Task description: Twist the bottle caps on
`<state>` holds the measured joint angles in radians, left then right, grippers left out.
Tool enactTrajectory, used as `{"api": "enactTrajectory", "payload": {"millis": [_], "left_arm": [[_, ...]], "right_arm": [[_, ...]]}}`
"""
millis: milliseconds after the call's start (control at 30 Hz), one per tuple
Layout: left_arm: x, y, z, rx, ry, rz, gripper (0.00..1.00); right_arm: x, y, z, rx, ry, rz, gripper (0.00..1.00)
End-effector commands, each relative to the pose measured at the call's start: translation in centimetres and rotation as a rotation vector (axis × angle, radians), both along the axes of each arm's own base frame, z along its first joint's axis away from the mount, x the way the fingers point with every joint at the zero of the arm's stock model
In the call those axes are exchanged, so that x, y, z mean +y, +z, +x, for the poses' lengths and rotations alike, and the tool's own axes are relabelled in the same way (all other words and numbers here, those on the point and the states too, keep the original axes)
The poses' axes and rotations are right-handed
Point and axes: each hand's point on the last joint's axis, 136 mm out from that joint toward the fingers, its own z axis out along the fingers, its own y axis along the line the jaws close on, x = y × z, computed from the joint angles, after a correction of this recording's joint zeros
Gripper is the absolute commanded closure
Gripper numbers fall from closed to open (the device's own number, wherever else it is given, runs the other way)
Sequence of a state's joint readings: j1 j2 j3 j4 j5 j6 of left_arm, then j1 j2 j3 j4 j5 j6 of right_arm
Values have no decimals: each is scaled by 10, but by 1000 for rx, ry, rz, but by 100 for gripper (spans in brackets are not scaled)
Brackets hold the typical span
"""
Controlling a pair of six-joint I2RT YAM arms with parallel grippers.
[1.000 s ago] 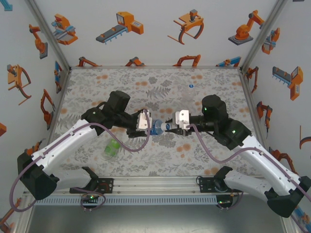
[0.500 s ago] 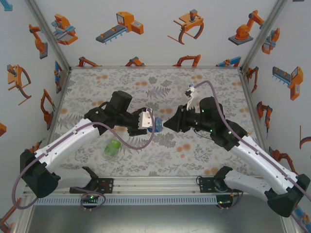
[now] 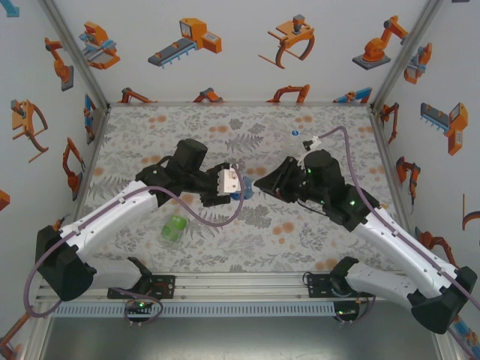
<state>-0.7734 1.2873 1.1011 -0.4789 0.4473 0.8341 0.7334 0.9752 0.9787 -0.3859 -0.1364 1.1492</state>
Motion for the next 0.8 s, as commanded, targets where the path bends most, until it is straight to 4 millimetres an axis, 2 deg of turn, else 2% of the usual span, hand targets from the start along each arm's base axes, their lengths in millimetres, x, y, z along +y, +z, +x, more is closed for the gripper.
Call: {"api": "enactTrajectory", "payload": {"millis": [0,167,767], "left_arm": [[-4,8,12,-28,49,-19,100],[-1,5,18,-33,84,-2,100],[-1,9,-1,-29,-3,-39,100]], "right_arm": [[5,16,4,2,-10,57,65],[9,16,5,2,0,64,56],[16,8,16,-1,-6,80,61]]}}
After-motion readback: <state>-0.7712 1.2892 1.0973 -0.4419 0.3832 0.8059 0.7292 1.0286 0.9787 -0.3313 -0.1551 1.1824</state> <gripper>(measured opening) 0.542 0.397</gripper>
